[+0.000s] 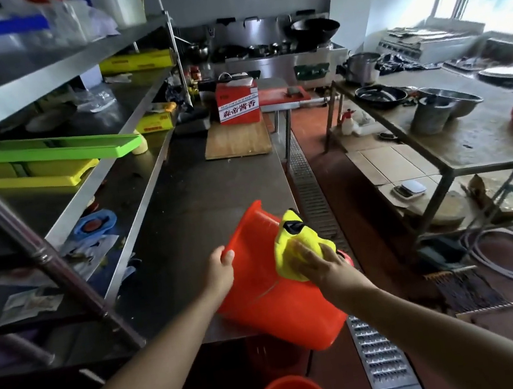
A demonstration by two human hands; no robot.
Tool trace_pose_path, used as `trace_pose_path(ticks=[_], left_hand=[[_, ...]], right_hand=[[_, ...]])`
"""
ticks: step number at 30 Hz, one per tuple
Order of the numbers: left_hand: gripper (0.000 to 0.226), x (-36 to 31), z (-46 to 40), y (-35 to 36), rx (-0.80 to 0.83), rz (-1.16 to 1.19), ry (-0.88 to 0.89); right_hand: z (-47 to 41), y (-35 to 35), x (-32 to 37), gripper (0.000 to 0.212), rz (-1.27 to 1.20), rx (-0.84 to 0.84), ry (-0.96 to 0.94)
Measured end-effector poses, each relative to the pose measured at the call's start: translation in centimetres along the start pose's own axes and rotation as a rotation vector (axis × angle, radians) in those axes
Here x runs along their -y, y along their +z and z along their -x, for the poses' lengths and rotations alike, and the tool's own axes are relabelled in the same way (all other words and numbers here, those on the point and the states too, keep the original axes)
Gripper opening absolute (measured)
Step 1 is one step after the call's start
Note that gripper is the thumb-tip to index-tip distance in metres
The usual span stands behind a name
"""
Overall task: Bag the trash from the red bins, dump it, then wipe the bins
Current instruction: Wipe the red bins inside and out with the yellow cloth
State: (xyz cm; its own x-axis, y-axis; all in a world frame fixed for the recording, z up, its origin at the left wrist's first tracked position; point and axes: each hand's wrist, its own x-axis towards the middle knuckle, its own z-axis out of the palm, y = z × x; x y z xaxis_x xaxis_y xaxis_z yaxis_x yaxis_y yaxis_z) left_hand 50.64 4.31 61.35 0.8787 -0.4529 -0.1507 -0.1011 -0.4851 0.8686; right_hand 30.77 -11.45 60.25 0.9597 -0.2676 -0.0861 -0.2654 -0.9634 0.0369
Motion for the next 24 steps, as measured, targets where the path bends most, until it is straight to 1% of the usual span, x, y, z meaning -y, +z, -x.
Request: trace_pose_path(ticks=[3, 4, 5, 6, 7, 8, 9, 10, 11, 13, 16, 19, 21, 22, 24], left_hand=[[0.045, 2.9, 0.4, -0.5, 0.009, -0.009, -0.063], [0.044, 3.7, 0.5, -0.6, 0.011, -0.028, -0.04], [0.045, 4.4, 0.6, -0.8, -0.004, -0.085, 0.022], [0.047, 5.1, 0.8, -0.9, -0.032, -0.183, 0.129], [0.053, 5.8, 1.1, -1.0, -0.053, -0.311, 0.264], [0.064, 6.5, 1.5, -1.0, -0.045, -0.452, 0.4], [0.079, 7.3, 1.8, -0.7, -0.019, -0.587, 0.51], [0.094, 7.9, 2.1, -0.4, 0.015, -0.705, 0.578], [0.105, 8.4, 2.2, -0.2, 0.041, -0.799, 0.601], [0.114, 8.7, 2.1, 0.2, 0.049, -0.887, 0.595], [0.105, 8.1, 1.4, 0.1, 0.018, -0.878, 0.647], [0.081, 6.7, 0.6, -0.9, -0.045, -0.834, 0.719], [0.067, 6.1, 0.0, -2.0, -0.123, -0.797, 0.783], [0.065, 5.9, -0.3, -2.6, -0.159, -0.791, 0.794], [0.072, 5.7, -0.7, -4.0, -0.237, -0.825, 0.76]], right_hand=[[-0.2, 1.6, 1.4, 0.08, -0.008, 0.029, -0.028], [-0.3, 2.0, 2.0, 0.08, -0.011, 0.033, -0.031], [-0.5, 2.3, 2.4, 0.08, -0.016, 0.033, -0.03], [-0.7, 2.5, 2.9, 0.08, -0.024, 0.032, -0.024], [-0.9, 2.6, 3.1, 0.081, -0.032, 0.029, -0.018], [-1.0, 2.5, 3.2, 0.081, -0.035, 0.027, -0.013], [-1.2, 2.4, 3.1, 0.08, -0.033, 0.025, -0.011], [-1.2, 2.3, 2.8, 0.08, -0.029, 0.026, -0.009], [-1.2, 2.1, 2.5, 0.08, -0.024, 0.029, -0.008], [-1.1, 1.9, 2.2, 0.079, -0.016, 0.023, -0.016], [-0.8, 1.0, 1.8, 0.083, -0.017, -0.025, 0.011], [-0.6, 0.4, 1.1, 0.087, -0.028, -0.133, 0.046], [-0.8, 0.1, 0.9, 0.084, -0.007, -0.102, 0.055], [-0.8, 0.1, 0.9, 0.082, 0.006, -0.09, 0.047], [-1.0, 0.2, 1.3, 0.079, 0.023, -0.1, 0.01]])
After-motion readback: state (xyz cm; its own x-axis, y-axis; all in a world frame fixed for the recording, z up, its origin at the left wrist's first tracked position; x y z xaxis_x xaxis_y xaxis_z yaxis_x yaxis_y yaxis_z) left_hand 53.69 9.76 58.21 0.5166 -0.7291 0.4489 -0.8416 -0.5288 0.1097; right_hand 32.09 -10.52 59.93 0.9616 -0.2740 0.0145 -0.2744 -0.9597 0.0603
